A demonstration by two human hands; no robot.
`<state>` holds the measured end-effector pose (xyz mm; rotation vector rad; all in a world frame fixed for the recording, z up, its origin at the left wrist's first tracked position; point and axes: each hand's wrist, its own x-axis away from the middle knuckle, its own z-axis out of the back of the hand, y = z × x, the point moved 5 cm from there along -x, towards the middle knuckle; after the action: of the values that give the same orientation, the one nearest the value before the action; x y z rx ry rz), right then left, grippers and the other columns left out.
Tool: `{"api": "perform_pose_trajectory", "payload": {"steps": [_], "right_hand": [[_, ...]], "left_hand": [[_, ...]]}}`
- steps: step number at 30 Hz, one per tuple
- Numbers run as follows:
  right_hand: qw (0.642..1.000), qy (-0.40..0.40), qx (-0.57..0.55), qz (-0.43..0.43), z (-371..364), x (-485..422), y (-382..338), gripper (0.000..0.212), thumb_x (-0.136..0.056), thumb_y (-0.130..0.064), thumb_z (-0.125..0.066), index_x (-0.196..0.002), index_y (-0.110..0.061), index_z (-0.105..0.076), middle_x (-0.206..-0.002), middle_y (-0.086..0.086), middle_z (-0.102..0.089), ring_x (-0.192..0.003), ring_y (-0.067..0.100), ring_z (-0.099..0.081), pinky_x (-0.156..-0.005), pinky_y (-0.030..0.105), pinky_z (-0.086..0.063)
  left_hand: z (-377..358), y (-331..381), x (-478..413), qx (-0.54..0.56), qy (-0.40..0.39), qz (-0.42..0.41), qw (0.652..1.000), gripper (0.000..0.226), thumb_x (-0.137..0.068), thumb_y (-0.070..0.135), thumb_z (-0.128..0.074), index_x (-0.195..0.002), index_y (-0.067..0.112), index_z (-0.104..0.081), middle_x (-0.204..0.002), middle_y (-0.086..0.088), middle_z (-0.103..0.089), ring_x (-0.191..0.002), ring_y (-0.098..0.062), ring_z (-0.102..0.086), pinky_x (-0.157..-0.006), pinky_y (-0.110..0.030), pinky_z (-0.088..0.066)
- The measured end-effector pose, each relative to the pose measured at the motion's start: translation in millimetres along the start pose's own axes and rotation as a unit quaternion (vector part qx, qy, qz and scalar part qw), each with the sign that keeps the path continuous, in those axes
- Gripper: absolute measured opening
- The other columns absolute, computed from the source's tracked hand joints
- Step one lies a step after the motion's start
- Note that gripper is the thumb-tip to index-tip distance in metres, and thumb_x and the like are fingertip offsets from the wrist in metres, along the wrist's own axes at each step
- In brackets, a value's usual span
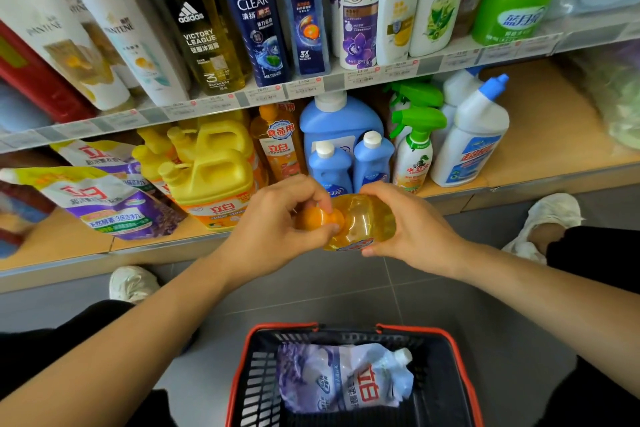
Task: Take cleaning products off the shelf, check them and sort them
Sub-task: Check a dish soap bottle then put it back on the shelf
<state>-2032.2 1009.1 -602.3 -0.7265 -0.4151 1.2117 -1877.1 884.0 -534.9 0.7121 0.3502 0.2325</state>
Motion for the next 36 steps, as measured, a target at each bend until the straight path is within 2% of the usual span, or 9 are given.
{"api": "perform_pose_trajectory", "payload": {"steps": [4, 7, 13, 17, 21, 26, 28, 31, 36], "right_hand": [[1.000, -0.004, -0.002, 0.008, 0, 0, -2, 0.082, -0.061, -0.043, -0.092, -0.128, -0.043, -0.043, -0.115, -0.027, -0.053, -0.102, 0.000, -0.055, -0.082, 0.029, -0.051], [0.999, -0.011, -0.041, -0.004, 0, -1, -1, 0.080, -0.061, -0.039, -0.093, -0.125, -0.043, -0.046, -0.112, -0.025, -0.058, -0.103, -0.001, -0.058, -0.082, 0.028, -0.052], [0.987, -0.033, -0.156, -0.034, -2, -1, 2, 0.081, -0.062, -0.030, -0.094, -0.130, -0.032, -0.051, -0.122, -0.015, -0.064, -0.114, 0.006, -0.062, -0.096, 0.042, -0.055], [0.976, -0.034, -0.212, -0.044, 0, -2, -1, 0.080, -0.062, -0.030, -0.094, -0.131, -0.029, -0.053, -0.123, -0.009, -0.067, -0.114, 0.010, -0.065, -0.097, 0.044, -0.055], [0.971, -0.027, -0.230, -0.055, 7, -2, -2, 0.076, -0.064, -0.027, -0.094, -0.126, -0.039, -0.053, -0.124, -0.011, -0.066, -0.113, 0.007, -0.065, -0.097, 0.042, -0.055], [0.963, -0.006, -0.257, -0.077, 20, -4, 3, 0.074, -0.065, -0.022, -0.094, -0.126, -0.033, -0.055, -0.122, -0.008, -0.068, -0.111, 0.009, -0.066, -0.094, 0.038, -0.057], [0.960, 0.002, -0.268, -0.086, 26, -5, 4, 0.072, -0.065, -0.019, -0.094, -0.126, -0.032, -0.056, -0.119, -0.010, -0.069, -0.109, 0.006, -0.066, -0.090, 0.031, -0.057], [0.953, 0.006, -0.287, -0.097, 32, -5, 5, 0.074, -0.066, -0.014, -0.093, -0.128, -0.028, -0.056, -0.118, -0.007, -0.070, -0.108, 0.007, -0.067, -0.086, 0.028, -0.058], [0.944, 0.009, -0.314, -0.101, 36, -6, 1, 0.070, -0.067, -0.011, -0.091, -0.128, -0.025, -0.058, -0.115, -0.005, -0.072, -0.105, 0.010, -0.069, -0.082, 0.028, -0.059]], "left_hand": [[0, 3, 0, 0.044, -0.020, -0.003, 0.999, 0.009, -0.087, 0.016, -0.080, -0.090, 0.019, -0.072, -0.087, 0.000, -0.062, -0.078, -0.014, -0.057, -0.068, -0.016, -0.041], [0, -1, -2, 0.135, -0.029, 0.033, 0.990, 0.013, -0.090, 0.023, -0.071, -0.097, 0.014, -0.076, -0.091, -0.010, -0.061, -0.077, -0.012, -0.059, -0.069, -0.020, -0.048], [5, -11, -5, 0.259, -0.015, 0.102, 0.960, 0.024, -0.092, 0.020, -0.063, -0.112, 0.012, -0.073, -0.081, -0.001, -0.069, -0.063, -0.011, -0.065, -0.064, -0.023, -0.055], [10, -16, -13, 0.287, 0.024, 0.150, 0.946, 0.023, -0.090, 0.028, -0.063, -0.103, 0.013, -0.074, -0.078, -0.016, -0.066, -0.061, -0.014, -0.060, -0.059, -0.025, -0.054], [14, -16, -20, 0.324, 0.033, 0.169, 0.930, 0.017, -0.087, 0.031, -0.064, -0.083, 0.019, -0.075, -0.063, -0.010, -0.062, -0.054, -0.013, -0.058, -0.052, -0.021, -0.050], [10, -20, -24, 0.477, 0.029, 0.186, 0.858, 0.027, -0.089, 0.015, -0.059, -0.107, 0.016, -0.079, -0.085, -0.006, -0.072, -0.077, -0.010, -0.068, -0.071, -0.021, -0.059], [10, -20, -27, 0.497, 0.041, 0.178, 0.849, 0.031, -0.087, 0.011, -0.061, -0.113, 0.015, -0.077, -0.092, -0.010, -0.073, -0.085, -0.013, -0.070, -0.076, -0.023, -0.059], [12, -18, -32, 0.461, 0.107, 0.155, 0.867, 0.034, -0.080, 0.009, -0.068, -0.113, 0.013, -0.076, -0.097, -0.013, -0.076, -0.088, -0.019, -0.073, -0.079, -0.025, -0.060], [24, -13, -34, 0.322, 0.224, 0.116, 0.912, 0.020, -0.076, 0.015, -0.077, -0.096, 0.015, -0.077, -0.081, 0.002, -0.079, -0.072, -0.008, -0.073, -0.069, -0.017, -0.058]]}}
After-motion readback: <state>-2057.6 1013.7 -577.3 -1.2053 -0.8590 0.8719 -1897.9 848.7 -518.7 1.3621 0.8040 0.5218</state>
